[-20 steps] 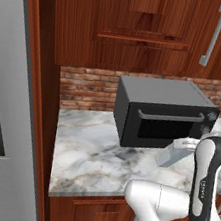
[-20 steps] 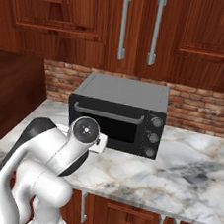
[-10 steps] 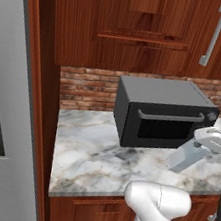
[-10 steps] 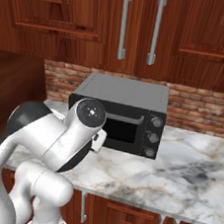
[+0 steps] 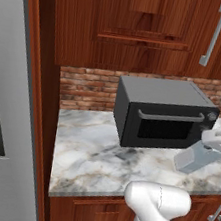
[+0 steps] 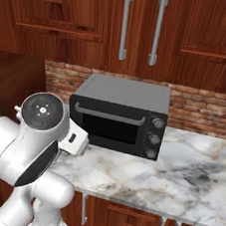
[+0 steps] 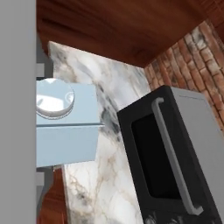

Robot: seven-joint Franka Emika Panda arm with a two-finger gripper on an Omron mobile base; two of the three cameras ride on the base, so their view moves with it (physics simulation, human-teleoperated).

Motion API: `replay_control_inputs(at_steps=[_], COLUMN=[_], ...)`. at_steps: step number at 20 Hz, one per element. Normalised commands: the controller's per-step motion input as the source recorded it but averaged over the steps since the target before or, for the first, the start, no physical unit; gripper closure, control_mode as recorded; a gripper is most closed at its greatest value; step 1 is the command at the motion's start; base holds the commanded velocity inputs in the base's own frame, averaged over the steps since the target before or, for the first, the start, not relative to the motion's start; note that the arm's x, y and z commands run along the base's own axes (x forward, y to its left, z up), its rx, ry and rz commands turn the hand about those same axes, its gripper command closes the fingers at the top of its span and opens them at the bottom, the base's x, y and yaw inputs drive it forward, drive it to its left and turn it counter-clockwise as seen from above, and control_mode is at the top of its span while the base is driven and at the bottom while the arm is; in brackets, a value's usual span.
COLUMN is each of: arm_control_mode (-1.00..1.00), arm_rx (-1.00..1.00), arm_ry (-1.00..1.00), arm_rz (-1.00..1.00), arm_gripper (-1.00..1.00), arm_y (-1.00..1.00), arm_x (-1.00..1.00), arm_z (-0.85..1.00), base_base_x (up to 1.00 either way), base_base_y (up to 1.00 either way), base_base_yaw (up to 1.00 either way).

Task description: Move the drinks to the dining counter.

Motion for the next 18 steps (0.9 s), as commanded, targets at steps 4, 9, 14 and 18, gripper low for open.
replay_control_inputs(at_steps=[4,9,14,18], arm_control_mode=[-1.00,-1.00,-1.00,-1.00], arm_rx=[-0.05,0.00,-0.04,-0.07], arm_ry=[-0.26,-0.02,0.03,0.10], arm_rz=[-0.03,0.00,-0.04,-0.03], arm_gripper=[1.00,1.00,1.00,1.00], arm_y=[0.18,0.02,0.05,0.11], arm_x=[-0.30,-0.09,-0.18,-0.02], arm_z=[0.16,0.41,0.61,0.55], base_base_x=[0.00,0.00,0.00,0.00], base_base_y=[0.00,0.00,0.00,0.00], base_base_yaw=[0.00,0.00,0.00,0.00])
